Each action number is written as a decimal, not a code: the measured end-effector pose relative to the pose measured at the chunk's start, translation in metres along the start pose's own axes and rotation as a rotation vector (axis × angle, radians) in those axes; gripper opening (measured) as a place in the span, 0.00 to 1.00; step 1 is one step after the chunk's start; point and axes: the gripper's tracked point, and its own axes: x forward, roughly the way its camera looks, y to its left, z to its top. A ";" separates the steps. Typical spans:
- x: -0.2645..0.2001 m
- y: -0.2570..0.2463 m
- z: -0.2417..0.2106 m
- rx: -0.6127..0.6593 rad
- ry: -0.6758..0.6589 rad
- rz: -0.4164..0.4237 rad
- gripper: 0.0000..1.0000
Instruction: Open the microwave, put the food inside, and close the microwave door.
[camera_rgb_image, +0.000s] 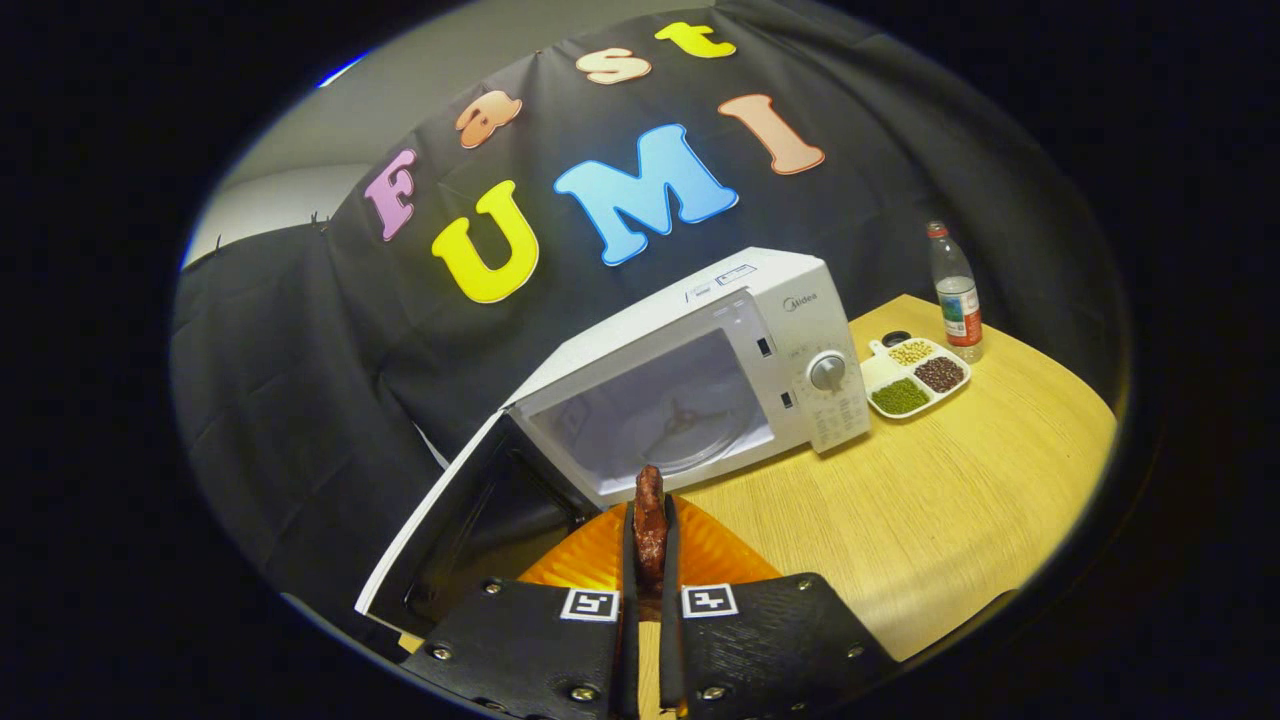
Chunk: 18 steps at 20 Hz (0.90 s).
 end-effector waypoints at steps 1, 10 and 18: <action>0.010 0.002 0.003 0.003 -0.003 0.001 0.09; 0.093 -0.003 0.020 0.060 -0.056 -0.023 0.08; 0.174 -0.013 0.023 0.146 -0.105 -0.037 0.08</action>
